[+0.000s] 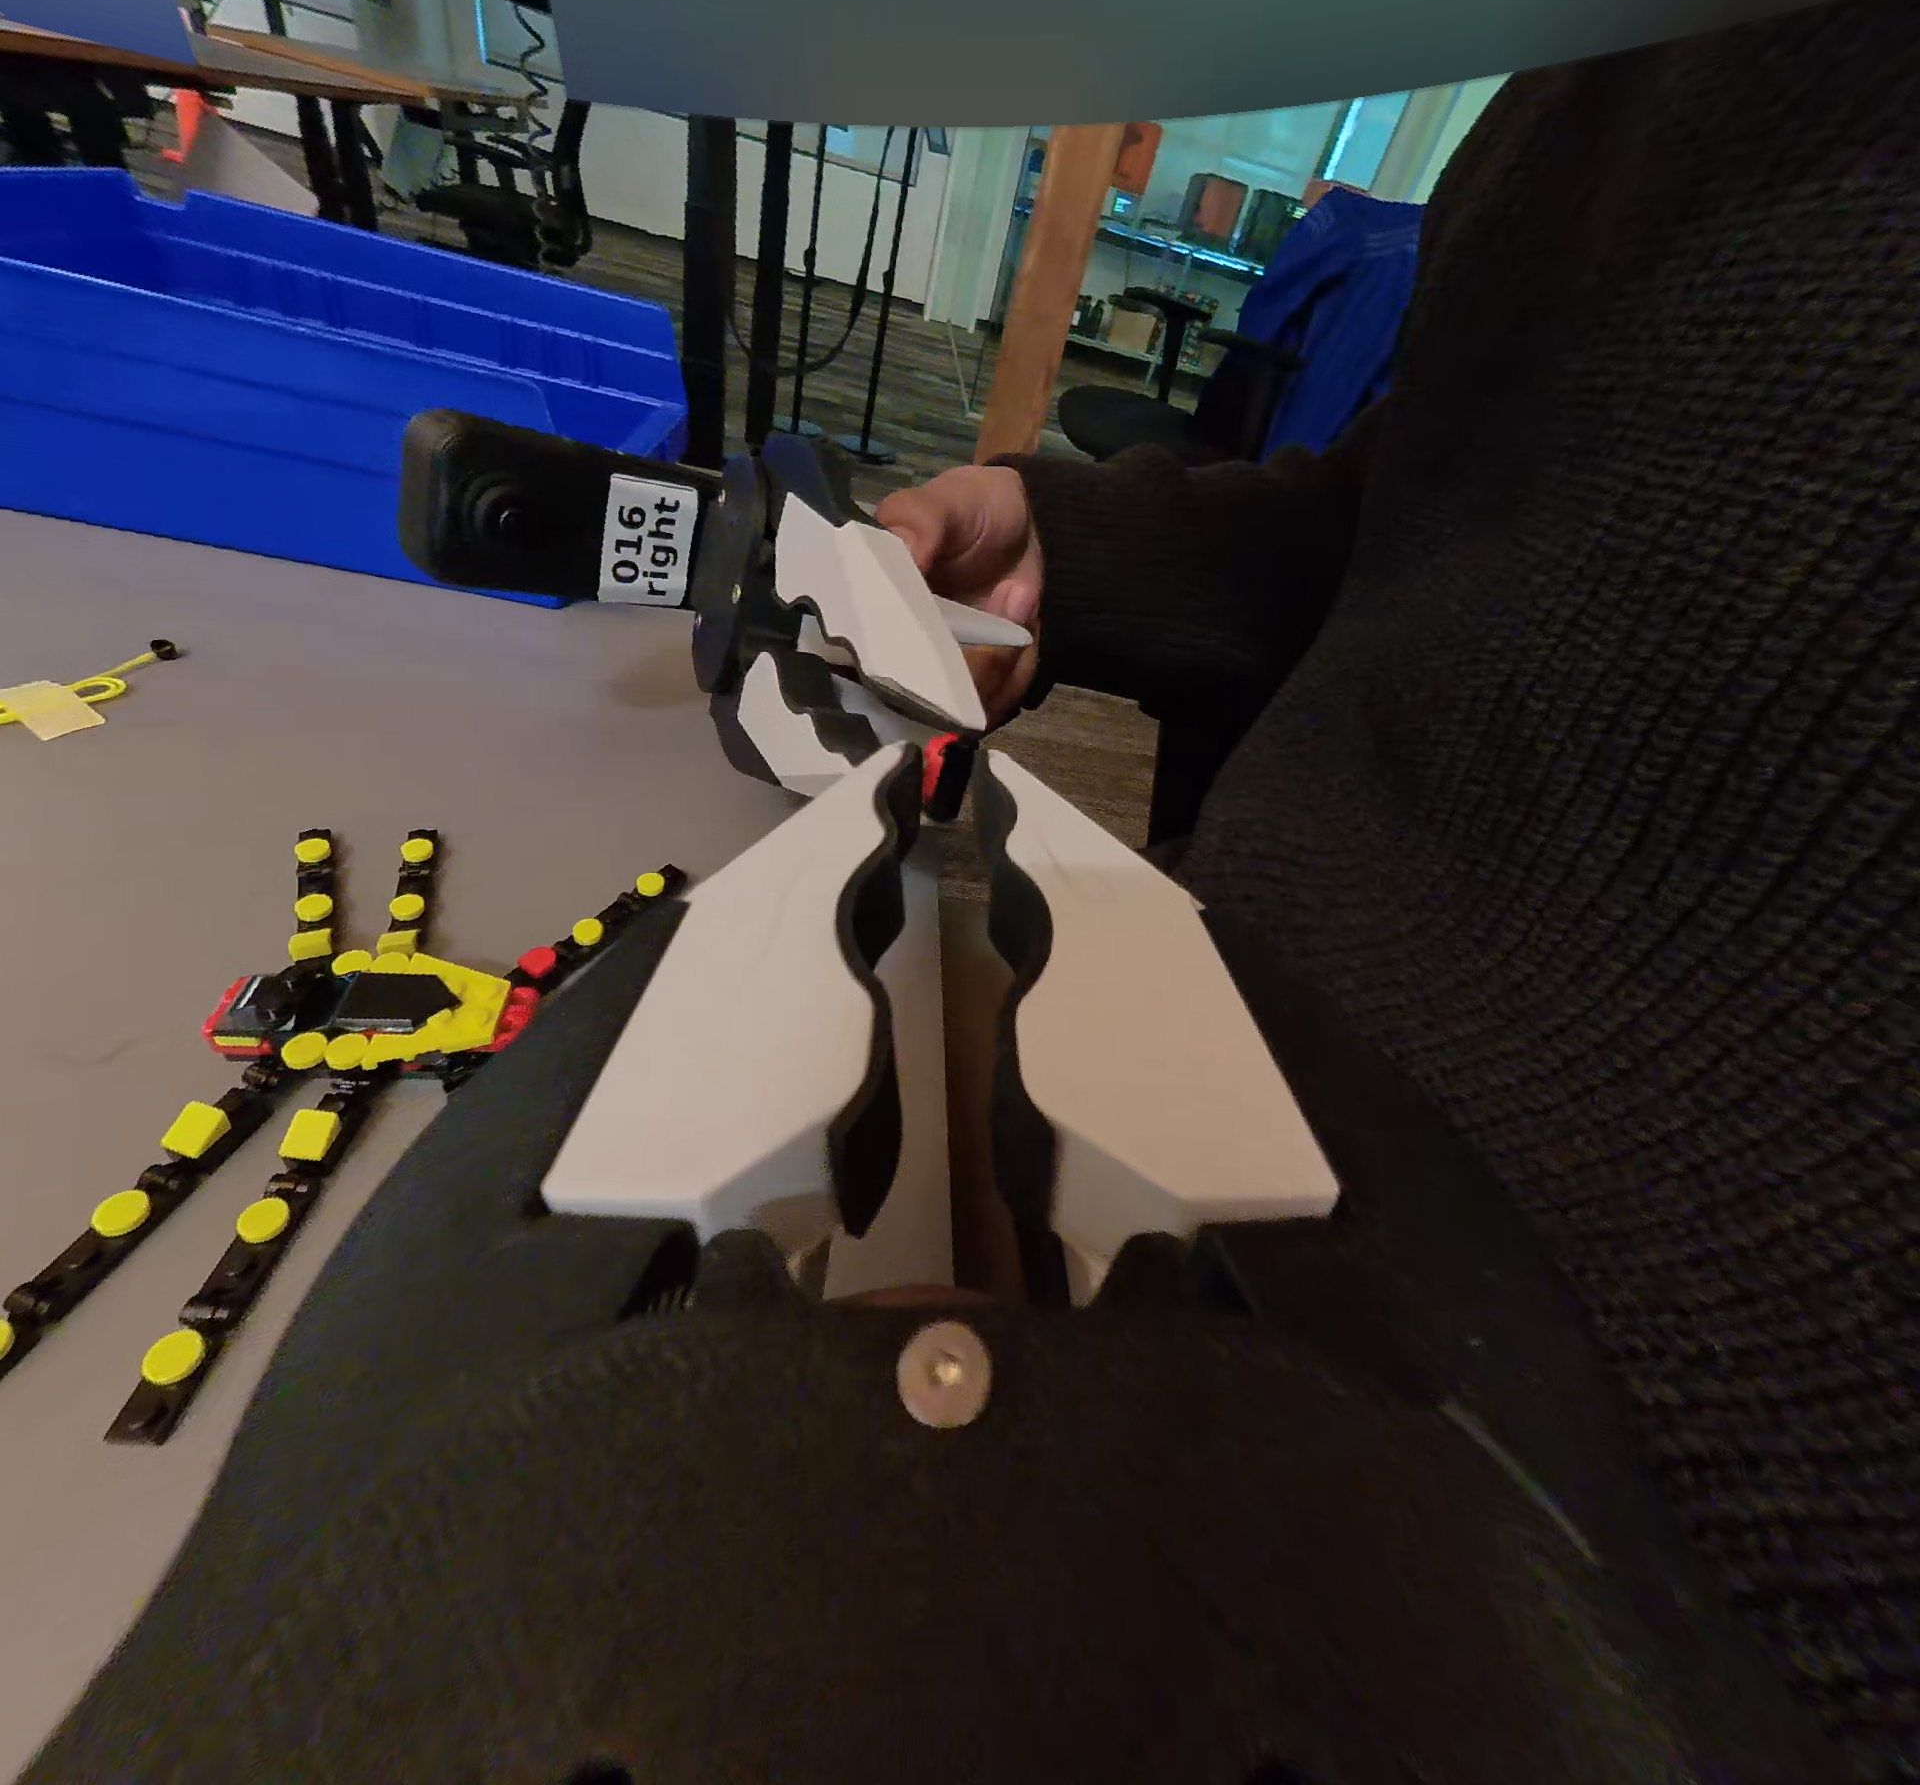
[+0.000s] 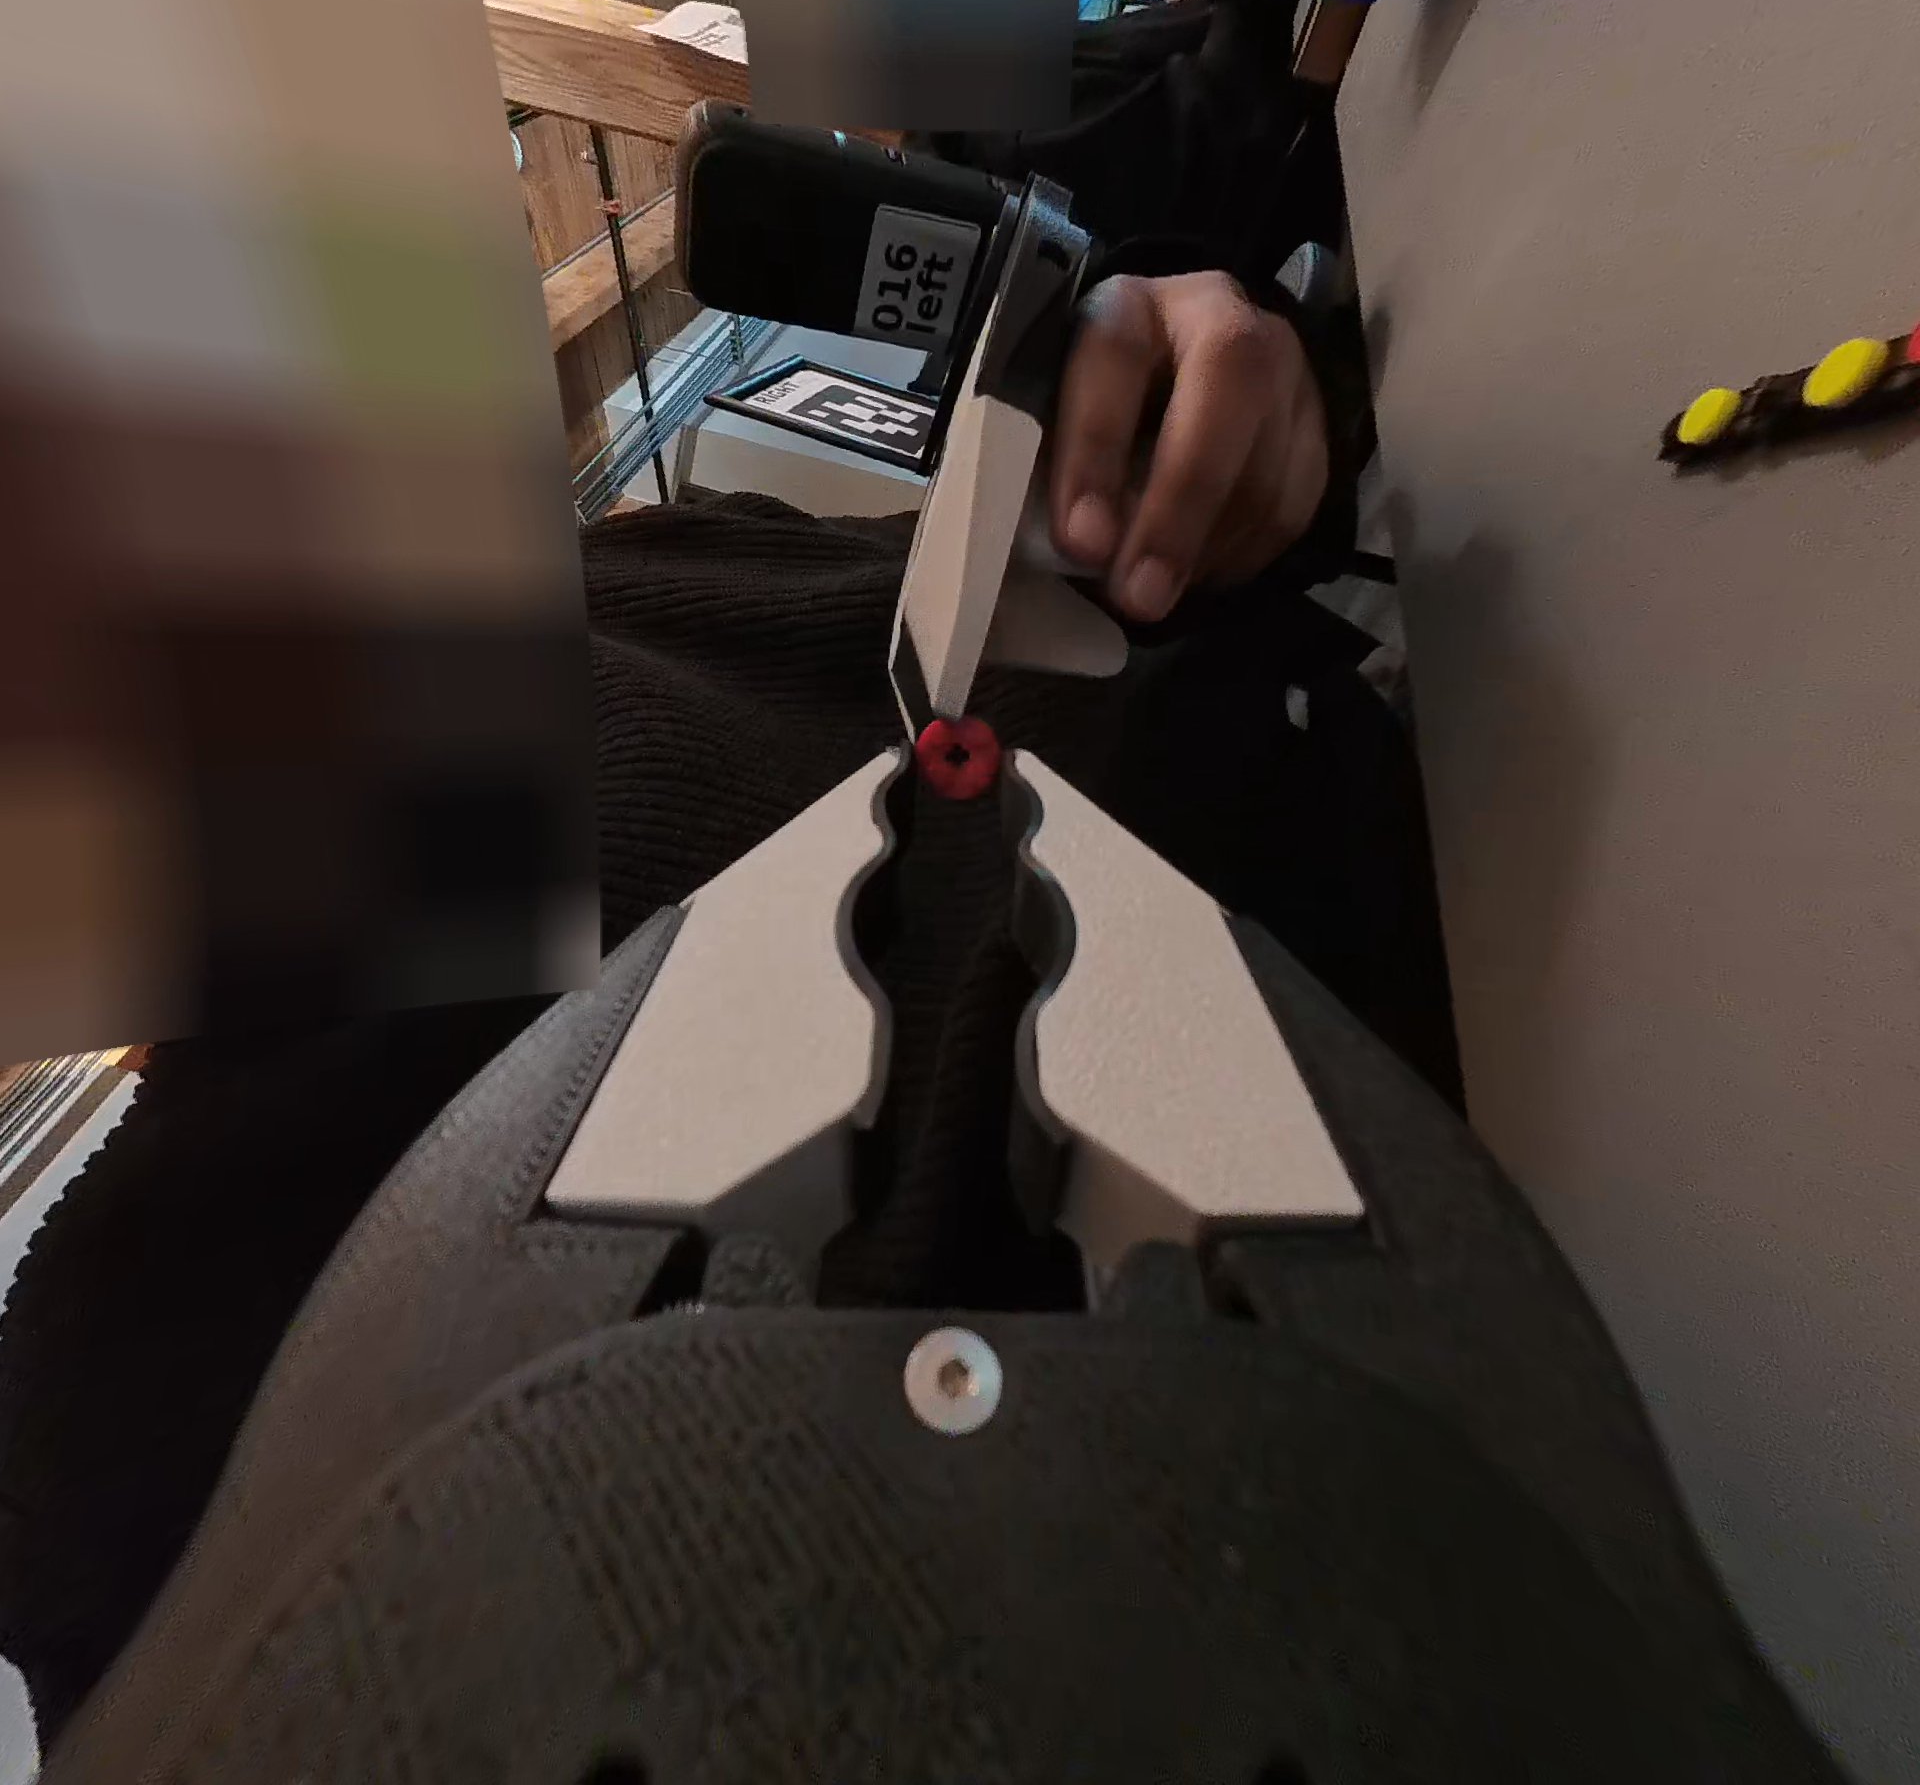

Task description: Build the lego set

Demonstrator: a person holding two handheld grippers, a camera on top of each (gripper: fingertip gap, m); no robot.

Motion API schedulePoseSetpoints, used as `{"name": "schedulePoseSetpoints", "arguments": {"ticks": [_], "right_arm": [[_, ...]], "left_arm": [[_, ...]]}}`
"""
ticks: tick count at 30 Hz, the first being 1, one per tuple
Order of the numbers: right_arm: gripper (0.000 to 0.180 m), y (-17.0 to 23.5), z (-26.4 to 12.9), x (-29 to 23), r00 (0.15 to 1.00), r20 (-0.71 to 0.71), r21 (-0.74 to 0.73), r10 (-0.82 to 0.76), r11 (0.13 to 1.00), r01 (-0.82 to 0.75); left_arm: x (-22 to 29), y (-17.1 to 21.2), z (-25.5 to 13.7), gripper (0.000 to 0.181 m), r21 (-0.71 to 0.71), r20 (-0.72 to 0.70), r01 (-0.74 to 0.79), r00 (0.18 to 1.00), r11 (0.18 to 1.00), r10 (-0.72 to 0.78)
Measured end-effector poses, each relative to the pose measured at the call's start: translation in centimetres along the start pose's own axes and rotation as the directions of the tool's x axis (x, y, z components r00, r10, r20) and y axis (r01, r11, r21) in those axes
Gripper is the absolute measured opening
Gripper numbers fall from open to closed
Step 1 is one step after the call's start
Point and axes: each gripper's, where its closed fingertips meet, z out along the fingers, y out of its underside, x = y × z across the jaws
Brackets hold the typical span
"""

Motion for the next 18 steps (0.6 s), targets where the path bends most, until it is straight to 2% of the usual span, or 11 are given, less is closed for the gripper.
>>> {"name": "schedulePoseSetpoints", "arguments": {"ticks": [8,18], "right_arm": [[0.014,0.7,0.4,-0.2,1.0,0.017,-0.042,0.003,0.999,-0.003],[0.014,0.6,0.5,-0.6,0.999,0.042,-0.04,0.001,0.999,0.001]], "left_arm": [[0.7,0.2,0.2,0.009,-0.012,-0.043,0.013,0.999,1.0,-0.013],[1.0,-0.1,0.1,0.004,-0.003,-0.058,-0.008,0.998,1.0,0.008]]}}
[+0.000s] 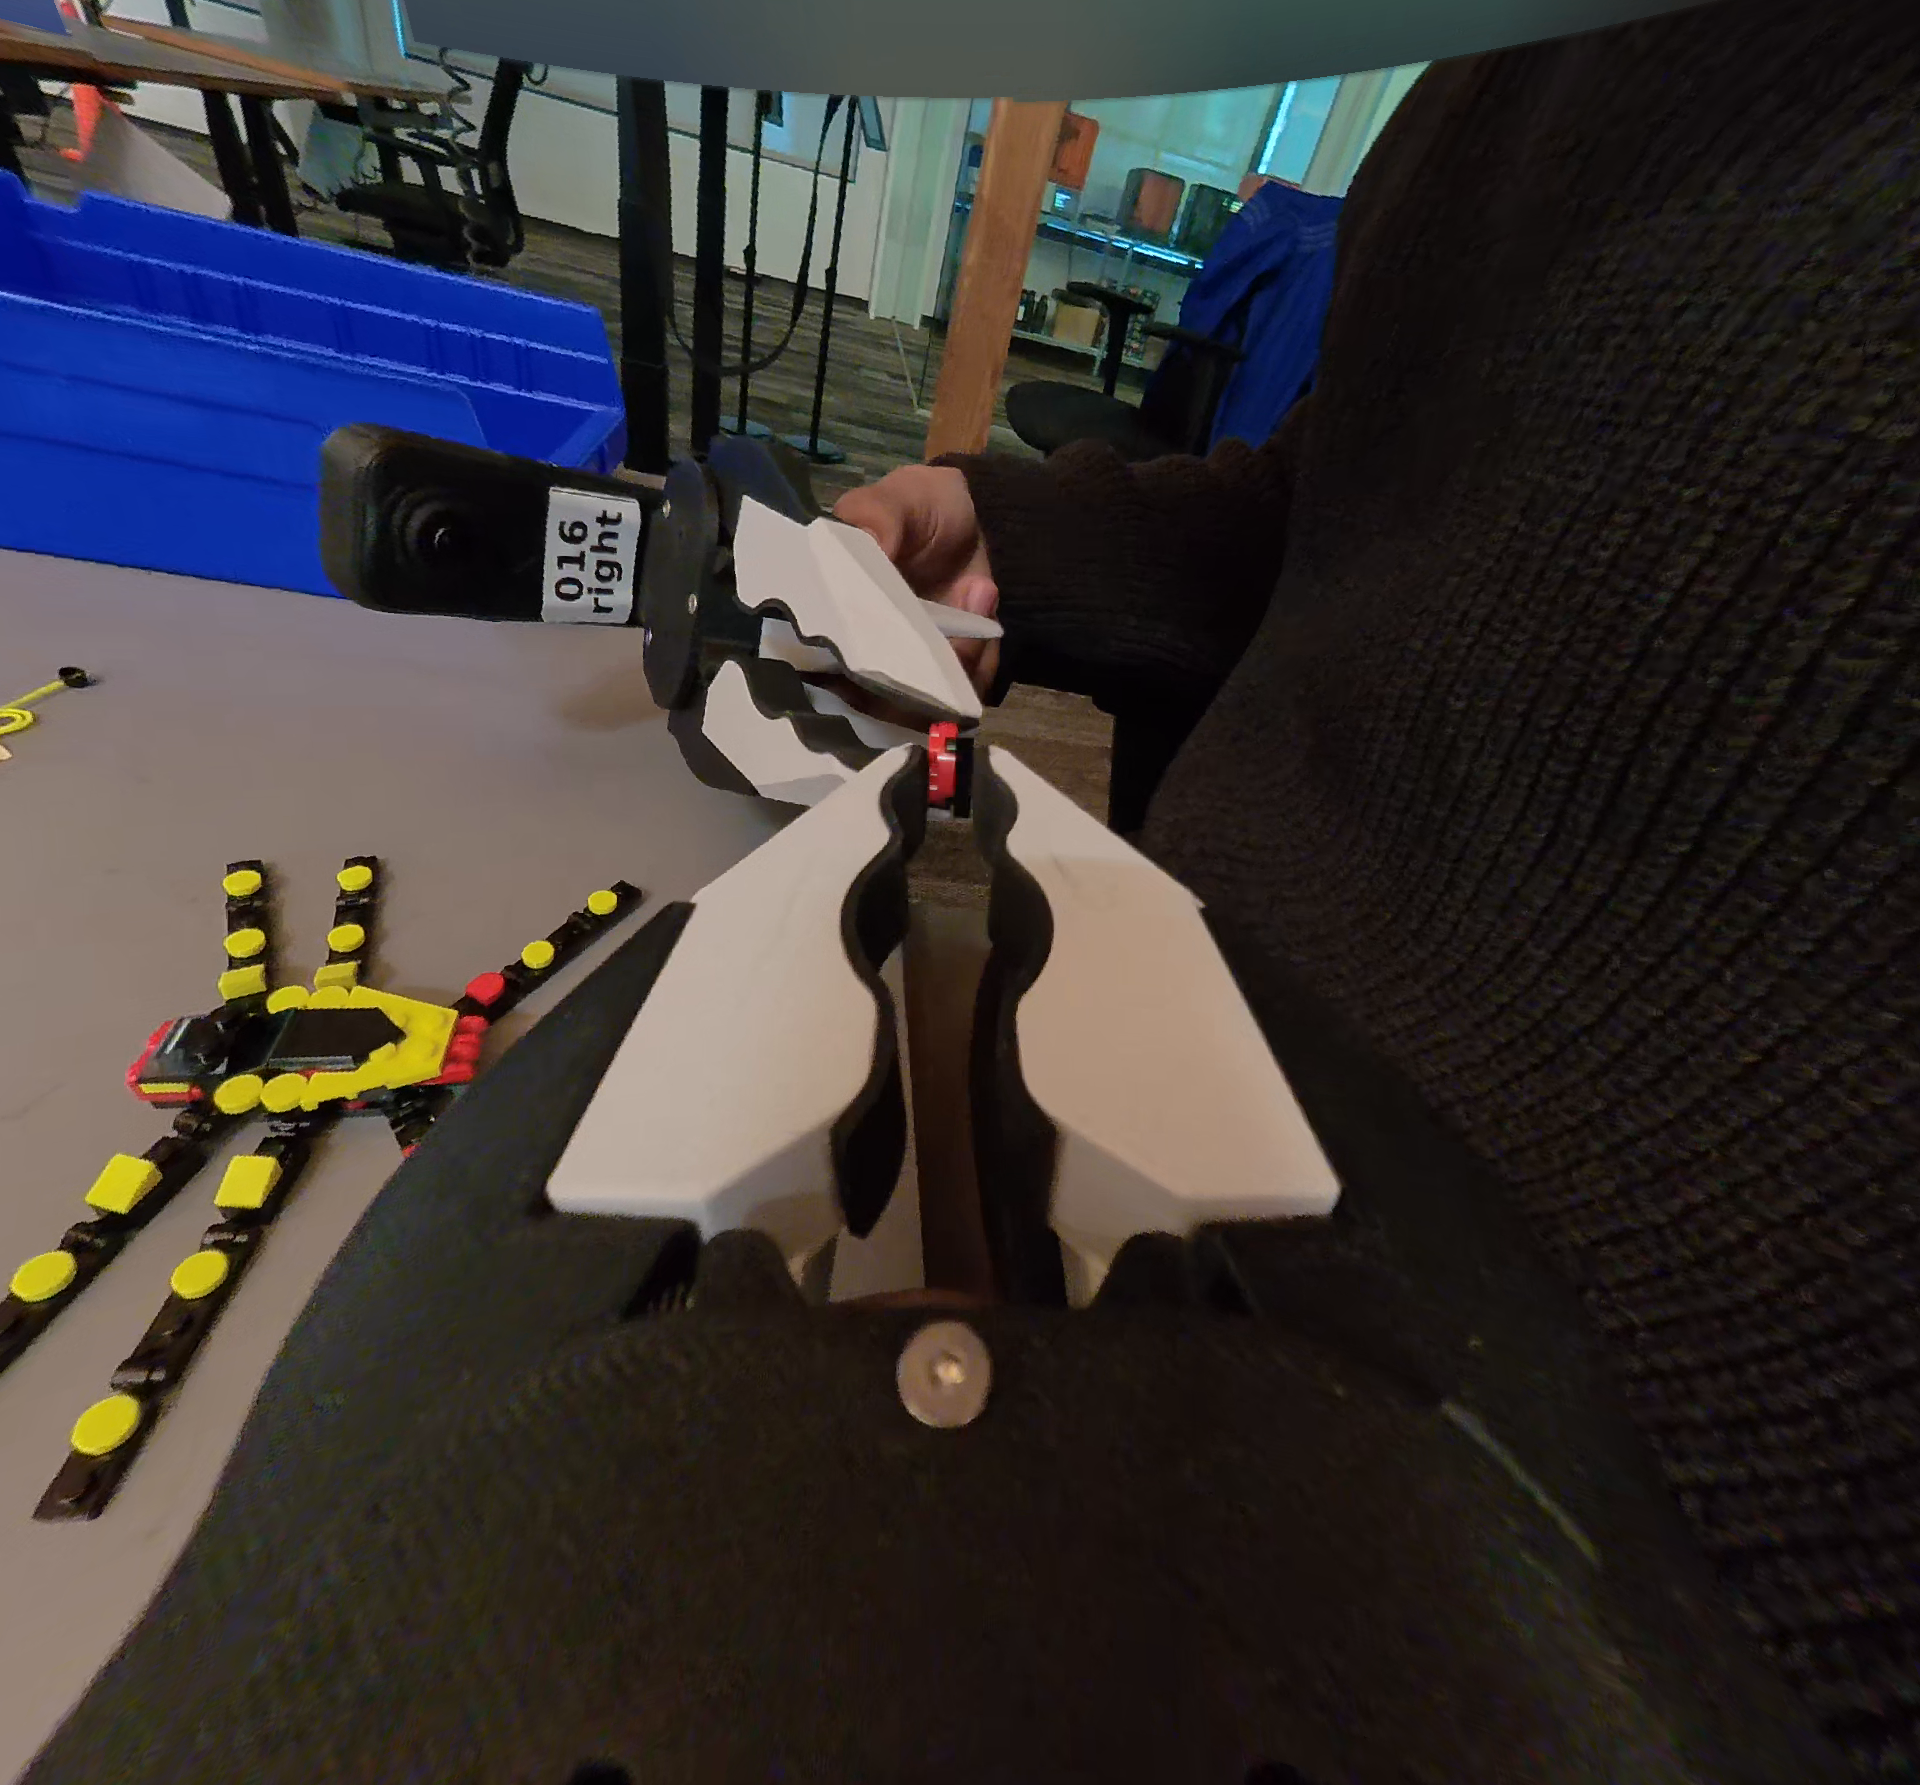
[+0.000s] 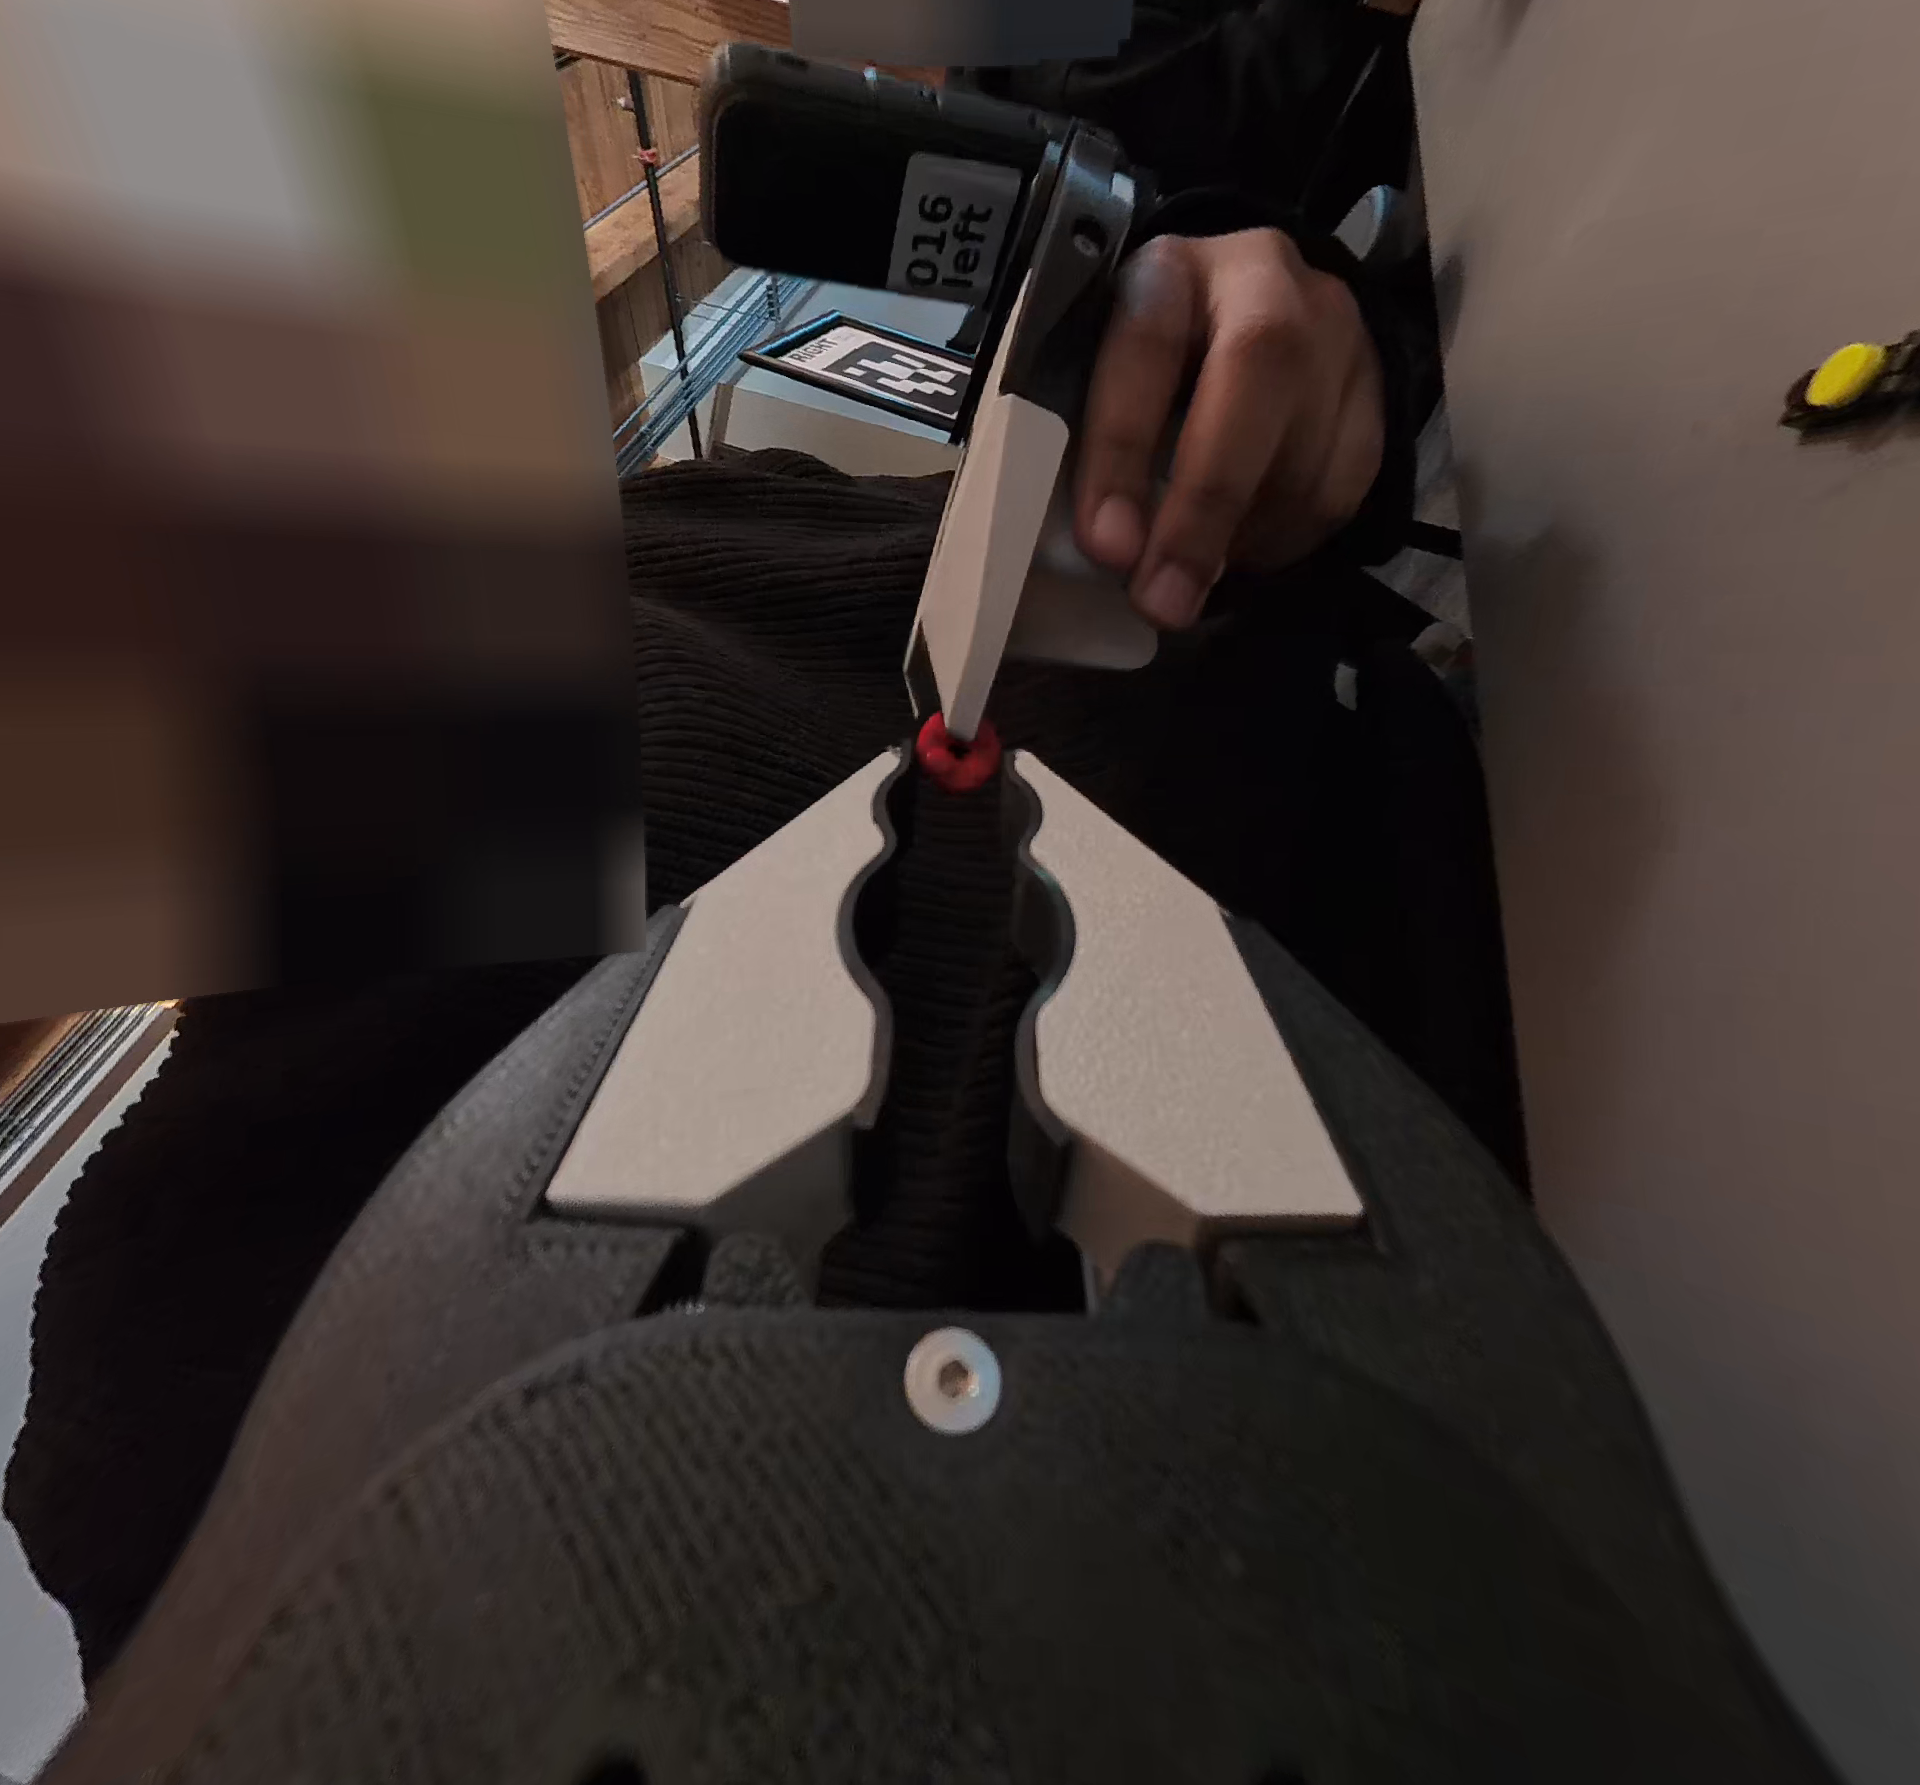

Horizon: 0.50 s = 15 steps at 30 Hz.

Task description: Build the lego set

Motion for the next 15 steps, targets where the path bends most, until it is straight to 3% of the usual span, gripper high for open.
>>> {"name": "schedulePoseSetpoints", "arguments": {"ticks": [15], "right_arm": [[0.014,-0.2,-0.15,-0.39,1.0,0.02,0.013,-0.008,1.0,0.008]], "left_arm": [[-0.04,-0.15,0.39,0.006,-0.022,0.013,-0.026,1.0,0.999,0.027]]}}
